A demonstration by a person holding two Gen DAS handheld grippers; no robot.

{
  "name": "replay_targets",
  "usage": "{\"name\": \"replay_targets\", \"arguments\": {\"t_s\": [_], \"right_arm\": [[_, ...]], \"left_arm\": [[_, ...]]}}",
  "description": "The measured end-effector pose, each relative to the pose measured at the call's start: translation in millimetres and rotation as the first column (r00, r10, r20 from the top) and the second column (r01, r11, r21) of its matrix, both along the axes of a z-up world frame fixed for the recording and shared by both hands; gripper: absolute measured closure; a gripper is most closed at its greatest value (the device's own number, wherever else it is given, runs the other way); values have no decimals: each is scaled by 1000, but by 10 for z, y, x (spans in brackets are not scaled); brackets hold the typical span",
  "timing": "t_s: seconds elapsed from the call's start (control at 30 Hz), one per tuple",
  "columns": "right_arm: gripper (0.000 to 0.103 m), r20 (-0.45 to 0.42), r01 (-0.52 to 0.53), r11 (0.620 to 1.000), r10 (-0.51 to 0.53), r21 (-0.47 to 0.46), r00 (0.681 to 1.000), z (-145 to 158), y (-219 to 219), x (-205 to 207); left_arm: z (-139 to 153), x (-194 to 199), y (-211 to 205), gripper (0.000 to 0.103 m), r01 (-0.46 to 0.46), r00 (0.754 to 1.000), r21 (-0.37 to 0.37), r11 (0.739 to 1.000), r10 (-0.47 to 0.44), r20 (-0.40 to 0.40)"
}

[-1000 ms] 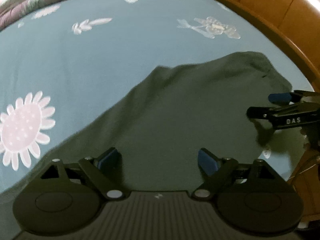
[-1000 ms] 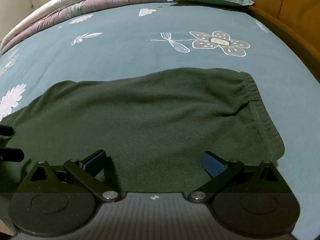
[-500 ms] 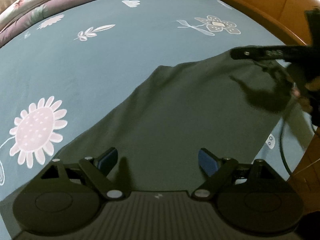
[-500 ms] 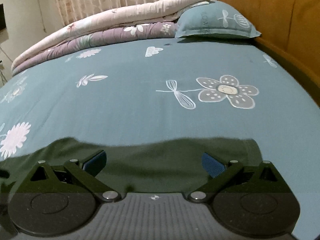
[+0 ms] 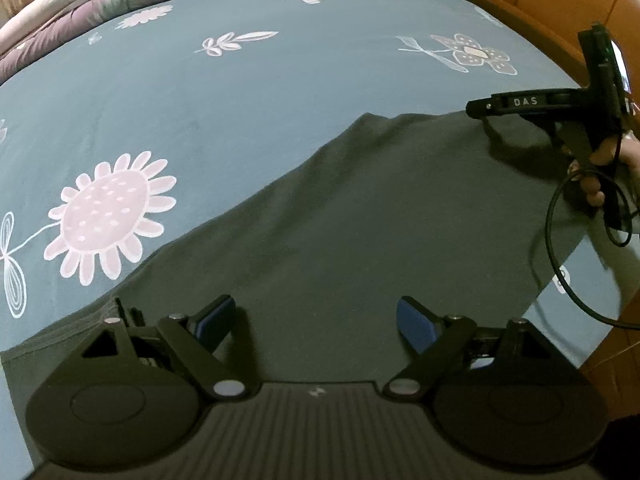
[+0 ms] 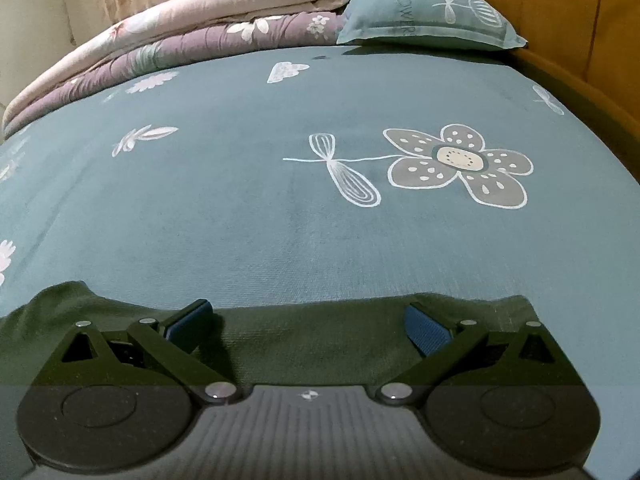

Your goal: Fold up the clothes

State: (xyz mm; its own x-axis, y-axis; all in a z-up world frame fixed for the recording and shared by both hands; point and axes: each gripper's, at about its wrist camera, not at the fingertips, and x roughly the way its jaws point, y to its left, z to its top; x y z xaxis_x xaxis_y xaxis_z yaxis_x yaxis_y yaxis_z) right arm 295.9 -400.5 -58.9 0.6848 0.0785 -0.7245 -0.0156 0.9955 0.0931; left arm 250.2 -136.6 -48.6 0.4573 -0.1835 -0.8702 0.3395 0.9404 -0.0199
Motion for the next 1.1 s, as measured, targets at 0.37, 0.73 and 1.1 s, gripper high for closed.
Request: {"name": "replay_targets", "arguments": {"t_s": [0.37,0.73,1.1], "right_arm": [[0,-24,-8,1000,8,0,1000,88,10,-1],[0,-69,-9,999,6,-34,998,303,103,-243],[0,-114,-22,999,17,-44,993,174,155,-254]], "left_arm": [[23,-18,-20,15,-1,1000,9,1000,1,3],[24,3,-63,15,23,1000,-3,1000,-23,2],[-15,13,-85,15,22,1000,-7,1000,-22,-15]]}}
